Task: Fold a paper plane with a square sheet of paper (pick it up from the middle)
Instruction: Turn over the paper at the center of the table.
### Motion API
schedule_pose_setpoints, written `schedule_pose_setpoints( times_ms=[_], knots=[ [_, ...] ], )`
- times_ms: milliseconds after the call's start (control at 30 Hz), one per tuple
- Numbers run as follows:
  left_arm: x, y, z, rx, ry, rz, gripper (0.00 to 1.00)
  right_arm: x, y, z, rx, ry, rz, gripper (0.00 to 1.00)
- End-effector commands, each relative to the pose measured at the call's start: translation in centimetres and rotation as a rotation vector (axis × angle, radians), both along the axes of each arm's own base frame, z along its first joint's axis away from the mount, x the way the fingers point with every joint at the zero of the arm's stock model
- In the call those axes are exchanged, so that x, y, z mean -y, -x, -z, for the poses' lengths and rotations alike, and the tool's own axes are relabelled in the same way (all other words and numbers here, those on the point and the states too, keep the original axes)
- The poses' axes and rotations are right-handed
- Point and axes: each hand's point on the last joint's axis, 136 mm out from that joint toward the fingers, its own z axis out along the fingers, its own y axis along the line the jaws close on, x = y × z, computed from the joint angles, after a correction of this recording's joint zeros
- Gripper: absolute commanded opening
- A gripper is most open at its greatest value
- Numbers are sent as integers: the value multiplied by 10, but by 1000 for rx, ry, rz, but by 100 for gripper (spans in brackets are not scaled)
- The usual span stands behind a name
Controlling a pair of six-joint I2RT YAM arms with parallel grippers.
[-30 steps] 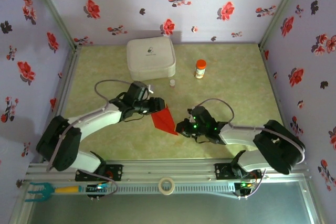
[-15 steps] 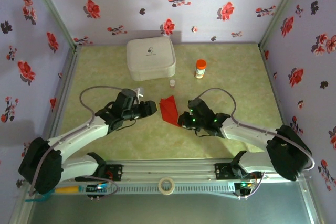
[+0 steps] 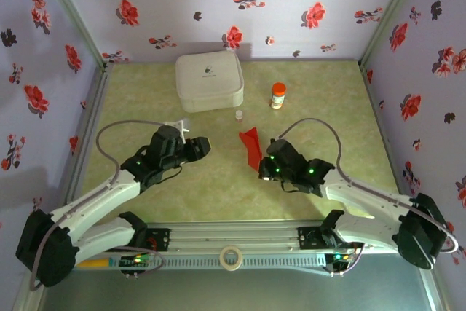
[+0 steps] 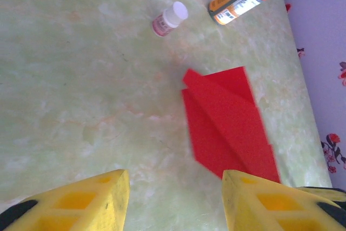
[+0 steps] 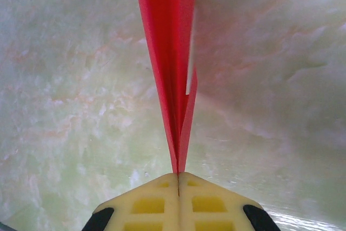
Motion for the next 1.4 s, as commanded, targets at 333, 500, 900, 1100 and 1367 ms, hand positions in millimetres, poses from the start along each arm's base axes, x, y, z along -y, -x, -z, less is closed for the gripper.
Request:
schedule_pose_setpoints(
  times_ms=[333, 500, 900, 1100, 1367],
  knots=[
    [-43, 5, -8, 23, -179, -91, 50, 52, 4, -17, 60, 385, -21, 2],
    [-49, 2, -18, 72, -195, -113, 52, 58, -2, -21, 92, 460, -6, 2],
    [-59, 4, -20, 116, -164, -153, 55, 71, -6, -26, 112, 629, -4, 3],
    [-62, 3, -18, 69, -168, -168, 59, 69, -9, -28, 172, 744, -14, 3],
    [-69, 2, -24, 64, -189, -183, 67, 39, -9, -9, 225, 846, -124, 4]
  ],
)
